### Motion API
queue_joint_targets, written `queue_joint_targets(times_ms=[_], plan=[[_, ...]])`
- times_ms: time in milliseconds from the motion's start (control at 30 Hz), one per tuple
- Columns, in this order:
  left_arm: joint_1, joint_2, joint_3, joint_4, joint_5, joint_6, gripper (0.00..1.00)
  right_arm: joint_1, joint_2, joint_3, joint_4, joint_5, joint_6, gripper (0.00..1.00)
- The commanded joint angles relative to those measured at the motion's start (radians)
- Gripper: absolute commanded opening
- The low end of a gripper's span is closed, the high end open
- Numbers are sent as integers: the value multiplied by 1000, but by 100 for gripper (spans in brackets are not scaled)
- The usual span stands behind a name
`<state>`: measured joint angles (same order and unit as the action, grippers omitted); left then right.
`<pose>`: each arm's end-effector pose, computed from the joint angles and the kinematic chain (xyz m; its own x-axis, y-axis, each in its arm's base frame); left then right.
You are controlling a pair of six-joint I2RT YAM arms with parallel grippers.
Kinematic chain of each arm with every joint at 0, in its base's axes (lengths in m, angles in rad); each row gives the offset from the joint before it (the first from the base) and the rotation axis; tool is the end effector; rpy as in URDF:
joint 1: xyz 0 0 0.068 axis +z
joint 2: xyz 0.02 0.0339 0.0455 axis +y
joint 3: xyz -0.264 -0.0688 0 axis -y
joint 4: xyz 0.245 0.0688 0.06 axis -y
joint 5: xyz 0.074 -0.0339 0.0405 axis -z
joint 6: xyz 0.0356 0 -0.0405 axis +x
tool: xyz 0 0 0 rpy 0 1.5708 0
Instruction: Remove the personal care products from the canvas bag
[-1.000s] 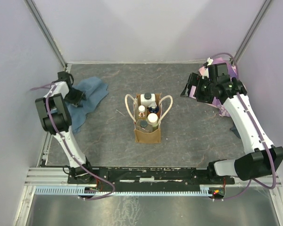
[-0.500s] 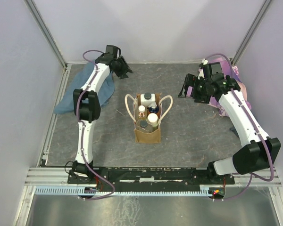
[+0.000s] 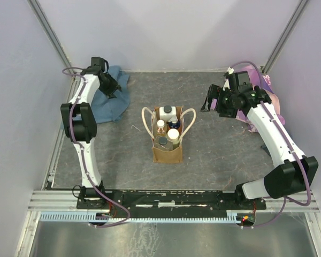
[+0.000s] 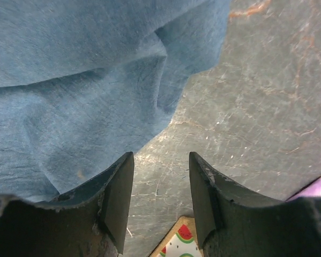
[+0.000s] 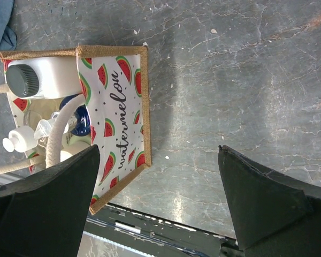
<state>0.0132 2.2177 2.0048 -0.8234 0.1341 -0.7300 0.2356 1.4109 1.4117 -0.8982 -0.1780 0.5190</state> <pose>0.4870 0.0017 0.2370 -0.6779 -0.6699 -0.3029 -0.5328 0.7315 -0.4254 0.2814 0.0740 0.3491 -0.8272 0.3035 -0.4729 0.0843 0.8991 0.4295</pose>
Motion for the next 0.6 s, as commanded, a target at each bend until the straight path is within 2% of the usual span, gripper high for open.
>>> queue_joint_targets(times_ms=[0,300,400,567], plan=[[-25,59,68,-39,-10,66,53,5,-35,8,9,36,-5,100],[66,185,131,-115,-110,50,52,6,-20,-14,-4,22,-19,100],[97,186,107,-91,-98,39,52,5,-17,-20,0,16,-21,100],[142,154,86,-68,-164,19,52,7,7,19,-33,-17,-41,100]])
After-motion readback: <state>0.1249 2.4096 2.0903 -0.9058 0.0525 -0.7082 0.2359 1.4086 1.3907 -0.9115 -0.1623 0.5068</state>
